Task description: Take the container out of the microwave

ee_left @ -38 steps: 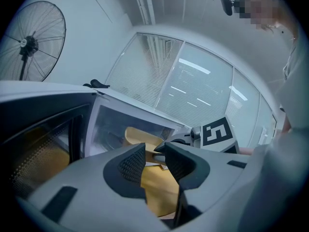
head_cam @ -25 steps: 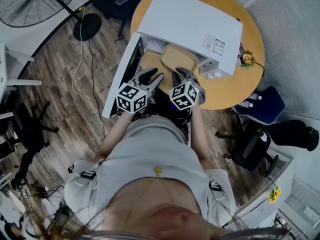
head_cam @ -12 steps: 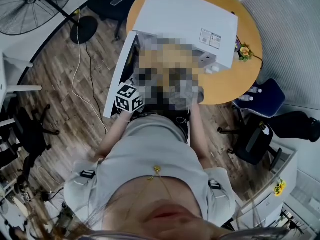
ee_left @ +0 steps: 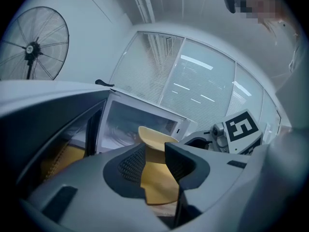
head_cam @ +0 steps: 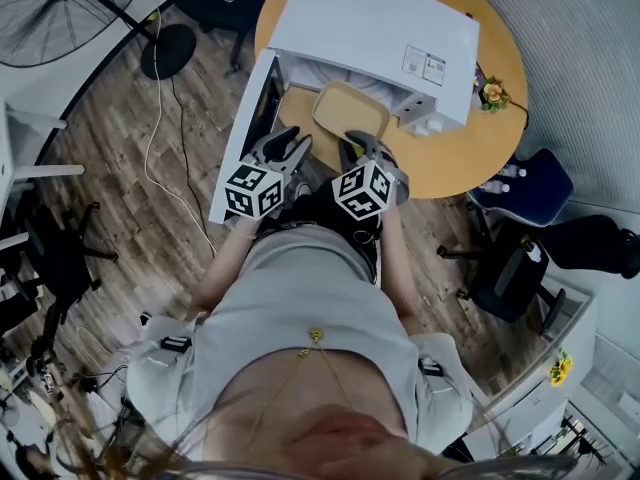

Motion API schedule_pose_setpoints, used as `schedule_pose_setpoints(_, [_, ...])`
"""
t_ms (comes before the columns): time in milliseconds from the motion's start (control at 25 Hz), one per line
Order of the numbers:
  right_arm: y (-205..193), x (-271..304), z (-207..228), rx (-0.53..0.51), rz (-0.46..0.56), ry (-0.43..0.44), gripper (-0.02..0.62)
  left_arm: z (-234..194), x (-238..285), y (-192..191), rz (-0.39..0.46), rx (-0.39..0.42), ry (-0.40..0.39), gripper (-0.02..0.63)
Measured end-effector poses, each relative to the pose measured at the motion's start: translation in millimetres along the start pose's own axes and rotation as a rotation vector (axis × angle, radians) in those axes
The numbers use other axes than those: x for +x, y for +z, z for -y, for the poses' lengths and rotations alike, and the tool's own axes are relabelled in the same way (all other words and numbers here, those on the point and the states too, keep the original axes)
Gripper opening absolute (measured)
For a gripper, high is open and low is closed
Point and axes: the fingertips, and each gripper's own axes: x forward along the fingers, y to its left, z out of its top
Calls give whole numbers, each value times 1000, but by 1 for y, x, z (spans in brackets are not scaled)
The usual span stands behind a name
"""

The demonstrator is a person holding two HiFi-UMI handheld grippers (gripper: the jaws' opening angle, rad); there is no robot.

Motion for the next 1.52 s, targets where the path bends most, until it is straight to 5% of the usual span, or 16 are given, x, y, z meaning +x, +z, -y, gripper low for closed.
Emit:
schedule_pose_setpoints(920, [-14,-59,-26,-102,32,59,48,2,-36,-10,97,-144,174,126])
schedule_pose_setpoints(1520, [-30,-84,-47,-95,44,65,48,22,-41,-25,85,-92,132,126])
